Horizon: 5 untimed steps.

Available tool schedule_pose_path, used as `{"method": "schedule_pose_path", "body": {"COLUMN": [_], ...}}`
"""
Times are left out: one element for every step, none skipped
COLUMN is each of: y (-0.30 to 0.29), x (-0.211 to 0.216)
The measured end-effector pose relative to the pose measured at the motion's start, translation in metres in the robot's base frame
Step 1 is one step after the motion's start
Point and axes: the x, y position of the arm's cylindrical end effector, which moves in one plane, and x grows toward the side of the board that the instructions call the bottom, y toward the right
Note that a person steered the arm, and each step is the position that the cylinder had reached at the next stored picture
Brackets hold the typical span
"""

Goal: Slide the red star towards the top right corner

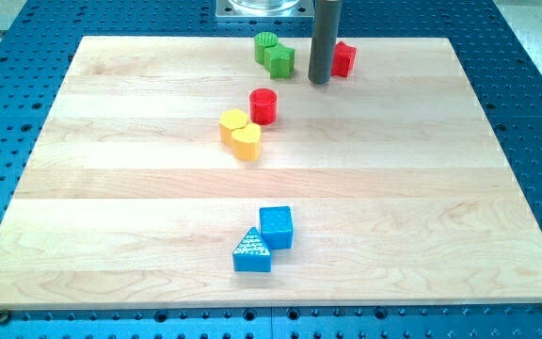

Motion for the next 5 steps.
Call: {"method": "schedule_pose_path", "body": {"y": [0.017, 0.062, 0.104, 0.092, 0.040], "x": [-0.021, -0.026, -0.026, -0.010, 0.052]}}
